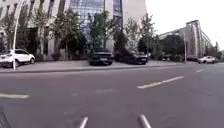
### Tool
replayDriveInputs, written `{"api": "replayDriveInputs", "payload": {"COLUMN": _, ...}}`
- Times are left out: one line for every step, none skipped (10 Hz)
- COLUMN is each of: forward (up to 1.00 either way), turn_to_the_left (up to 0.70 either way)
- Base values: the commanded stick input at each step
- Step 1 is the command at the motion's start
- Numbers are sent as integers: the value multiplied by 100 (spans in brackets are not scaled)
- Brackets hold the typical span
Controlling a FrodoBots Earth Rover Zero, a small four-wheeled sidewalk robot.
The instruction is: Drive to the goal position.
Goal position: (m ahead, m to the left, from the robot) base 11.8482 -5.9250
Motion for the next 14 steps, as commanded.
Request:
{"api": "replayDriveInputs", "payload": {"forward": 70, "turn_to_the_left": -10}}
{"api": "replayDriveInputs", "payload": {"forward": 70, "turn_to_the_left": -14}}
{"api": "replayDriveInputs", "payload": {"forward": 70, "turn_to_the_left": -14}}
{"api": "replayDriveInputs", "payload": {"forward": 70, "turn_to_the_left": -14}}
{"api": "replayDriveInputs", "payload": {"forward": 70, "turn_to_the_left": -14}}
{"api": "replayDriveInputs", "payload": {"forward": 70, "turn_to_the_left": -14}}
{"api": "replayDriveInputs", "payload": {"forward": 70, "turn_to_the_left": -14}}
{"api": "replayDriveInputs", "payload": {"forward": 70, "turn_to_the_left": -14}}
{"api": "replayDriveInputs", "payload": {"forward": 70, "turn_to_the_left": -14}}
{"api": "replayDriveInputs", "payload": {"forward": 70, "turn_to_the_left": -14}}
{"api": "replayDriveInputs", "payload": {"forward": 70, "turn_to_the_left": -14}}
{"api": "replayDriveInputs", "payload": {"forward": 70, "turn_to_the_left": -14}}
{"api": "replayDriveInputs", "payload": {"forward": 70, "turn_to_the_left": -14}}
{"api": "replayDriveInputs", "payload": {"forward": 70, "turn_to_the_left": -14}}
